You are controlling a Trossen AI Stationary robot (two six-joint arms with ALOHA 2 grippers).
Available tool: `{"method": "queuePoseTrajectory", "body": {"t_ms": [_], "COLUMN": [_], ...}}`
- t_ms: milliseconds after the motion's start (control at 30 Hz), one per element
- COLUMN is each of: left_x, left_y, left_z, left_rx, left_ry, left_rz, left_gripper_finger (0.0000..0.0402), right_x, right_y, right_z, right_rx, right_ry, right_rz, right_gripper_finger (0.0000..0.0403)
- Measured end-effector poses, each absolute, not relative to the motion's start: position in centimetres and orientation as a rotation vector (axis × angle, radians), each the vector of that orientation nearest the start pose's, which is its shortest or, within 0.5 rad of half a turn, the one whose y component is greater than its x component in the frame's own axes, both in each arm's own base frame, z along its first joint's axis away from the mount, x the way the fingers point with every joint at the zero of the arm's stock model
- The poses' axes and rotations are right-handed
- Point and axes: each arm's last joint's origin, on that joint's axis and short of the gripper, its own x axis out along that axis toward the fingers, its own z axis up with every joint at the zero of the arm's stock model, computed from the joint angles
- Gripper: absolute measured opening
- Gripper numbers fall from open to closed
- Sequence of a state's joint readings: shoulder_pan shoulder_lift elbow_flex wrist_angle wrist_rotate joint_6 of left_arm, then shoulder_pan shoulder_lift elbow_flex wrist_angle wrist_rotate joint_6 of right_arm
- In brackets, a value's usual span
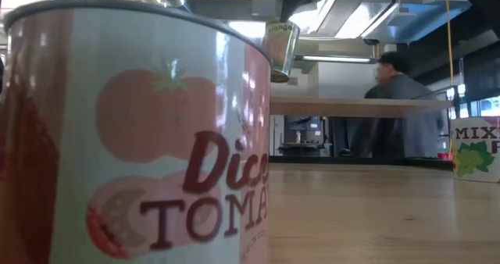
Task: Pick and place cans onto a shelf
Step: Put the green can on the shelf
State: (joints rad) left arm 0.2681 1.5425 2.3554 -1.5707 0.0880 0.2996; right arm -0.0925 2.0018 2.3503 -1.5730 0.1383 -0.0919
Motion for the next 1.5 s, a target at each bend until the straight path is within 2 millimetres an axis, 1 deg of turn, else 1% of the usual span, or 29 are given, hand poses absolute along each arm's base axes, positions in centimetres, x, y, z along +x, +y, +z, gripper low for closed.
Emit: {"method": "queuePoseTrajectory", "body": {"t_ms": [167,267,467,667,733,833,1033,1200,1333,1500], "left_x": [20.1,20.1,20.1,20.0,20.0,20.0,20.0,20.0,20.0,20.0], "left_y": [5.3,5.3,5.3,5.4,5.5,5.5,5.5,5.5,5.5,5.5], "left_z": [52.0,52.0,52.0,52.0,52.0,52.0,52.0,52.0,52.0,52.0], "left_rx": [0.151,0.151,0.154,0.175,0.180,0.181,0.181,0.180,0.182,0.185], "left_ry": [0.765,0.765,0.766,0.779,0.783,0.783,0.783,0.783,0.784,0.786], "left_rz": [0.058,0.059,0.066,0.122,0.133,0.137,0.138,0.137,0.141,0.154], "left_gripper_finger": [0.0046,0.0046,0.0046,0.0046,0.0046,0.0046,0.0046,0.0046,0.0046,0.0046], "right_x": [36.4,35.8,33.9,33.2,33.1,32.9,32.7,32.7,32.7,32.7], "right_y": [-6.3,-7.5,-9.5,-11.7,-12.3,-13.3,-15.1,-15.5,-15.5,-15.6], "right_z": [39.8,40.2,41.8,41.8,41.7,40.9,38.5,37.2,37.0,36.9], "right_rx": [-0.088,-0.085,-0.091,-0.132,-0.141,-0.131,-0.097,-0.102,-0.112,-0.125], "right_ry": [1.225,1.216,1.181,1.203,1.213,1.250,1.352,1.404,1.409,1.422], "right_rz": [-0.191,-0.210,-0.253,-0.312,-0.312,-0.317,-0.320,-0.295,-0.289,-0.320], "right_gripper_finger": [0.0000,0.0000,0.0000,0.0000,0.0000,0.0000,0.0000,0.0000,0.0008,0.0033]}}
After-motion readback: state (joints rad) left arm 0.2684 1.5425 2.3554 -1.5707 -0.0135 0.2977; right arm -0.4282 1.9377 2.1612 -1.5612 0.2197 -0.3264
